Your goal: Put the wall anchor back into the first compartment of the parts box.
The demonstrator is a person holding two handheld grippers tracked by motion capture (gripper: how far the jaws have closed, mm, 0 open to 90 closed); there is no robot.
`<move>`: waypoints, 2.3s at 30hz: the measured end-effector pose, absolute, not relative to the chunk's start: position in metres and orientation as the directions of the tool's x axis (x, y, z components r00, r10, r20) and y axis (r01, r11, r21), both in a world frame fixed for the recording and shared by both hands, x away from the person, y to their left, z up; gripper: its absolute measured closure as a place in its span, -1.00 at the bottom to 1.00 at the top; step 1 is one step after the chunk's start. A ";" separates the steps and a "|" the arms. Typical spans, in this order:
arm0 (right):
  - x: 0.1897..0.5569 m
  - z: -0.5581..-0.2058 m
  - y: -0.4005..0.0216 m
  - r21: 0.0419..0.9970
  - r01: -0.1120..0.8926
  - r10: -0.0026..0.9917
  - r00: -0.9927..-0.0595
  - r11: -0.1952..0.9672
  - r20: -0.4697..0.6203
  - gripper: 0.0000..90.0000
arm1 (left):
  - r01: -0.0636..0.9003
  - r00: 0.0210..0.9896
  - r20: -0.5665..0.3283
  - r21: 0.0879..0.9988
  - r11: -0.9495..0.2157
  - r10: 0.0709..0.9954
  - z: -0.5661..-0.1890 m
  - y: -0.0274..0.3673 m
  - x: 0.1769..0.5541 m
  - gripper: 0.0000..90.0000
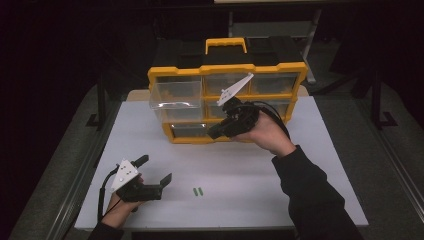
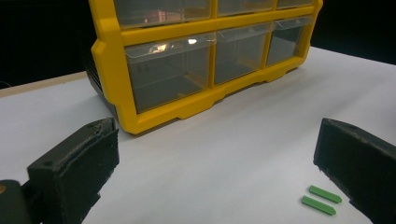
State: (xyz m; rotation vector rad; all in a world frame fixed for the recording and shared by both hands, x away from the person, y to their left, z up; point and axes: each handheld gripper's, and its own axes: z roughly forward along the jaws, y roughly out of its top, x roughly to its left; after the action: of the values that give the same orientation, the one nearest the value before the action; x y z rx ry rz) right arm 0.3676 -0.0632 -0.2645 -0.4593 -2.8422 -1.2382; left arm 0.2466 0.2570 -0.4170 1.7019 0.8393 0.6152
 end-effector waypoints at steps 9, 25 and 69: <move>0.370 -0.248 -0.067 0.730 0.262 0.270 -0.957 0.631 0.110 0.88 | 0.226 0.615 -0.014 0.961 -0.160 0.788 -0.417 0.257 0.247 -1.00; 0.375 -0.220 -0.073 0.761 0.247 0.278 -0.956 0.600 0.092 0.88 | 0.229 0.616 -0.013 0.960 -0.162 0.788 -0.417 0.257 0.246 -1.00; 0.403 -0.162 -0.039 0.794 0.241 0.297 -0.951 0.558 0.080 0.87 | 0.221 0.624 0.003 0.959 -0.180 0.782 -0.418 0.260 0.249 -1.00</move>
State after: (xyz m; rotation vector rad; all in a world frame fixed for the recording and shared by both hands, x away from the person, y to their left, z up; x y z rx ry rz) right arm 0.4030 -0.0394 -0.1624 -0.4897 -2.8277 -1.4263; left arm 0.2490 0.2602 -0.4179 1.7192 0.8250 0.6200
